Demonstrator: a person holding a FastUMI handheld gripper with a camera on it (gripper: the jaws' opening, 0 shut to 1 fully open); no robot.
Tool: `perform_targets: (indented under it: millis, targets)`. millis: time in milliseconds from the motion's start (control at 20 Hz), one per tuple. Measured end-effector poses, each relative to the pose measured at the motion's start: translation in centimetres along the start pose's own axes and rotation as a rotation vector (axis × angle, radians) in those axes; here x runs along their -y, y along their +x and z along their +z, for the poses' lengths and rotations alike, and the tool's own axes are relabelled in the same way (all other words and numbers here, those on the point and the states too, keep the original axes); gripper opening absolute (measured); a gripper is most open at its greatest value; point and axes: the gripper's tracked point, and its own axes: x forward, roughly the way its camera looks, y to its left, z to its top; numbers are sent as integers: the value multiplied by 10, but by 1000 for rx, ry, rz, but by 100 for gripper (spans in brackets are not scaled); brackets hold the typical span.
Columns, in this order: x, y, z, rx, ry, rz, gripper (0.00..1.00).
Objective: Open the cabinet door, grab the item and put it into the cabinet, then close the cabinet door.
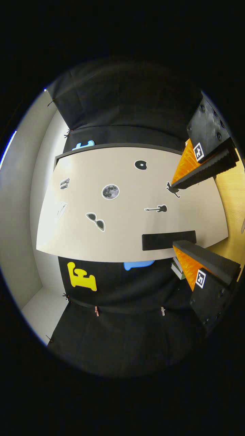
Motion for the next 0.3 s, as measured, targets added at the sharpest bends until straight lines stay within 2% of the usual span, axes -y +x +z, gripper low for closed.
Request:
perform_targets:
  millis: [300]
  targets:
    - [12,-8,4,17,-8,1,98]
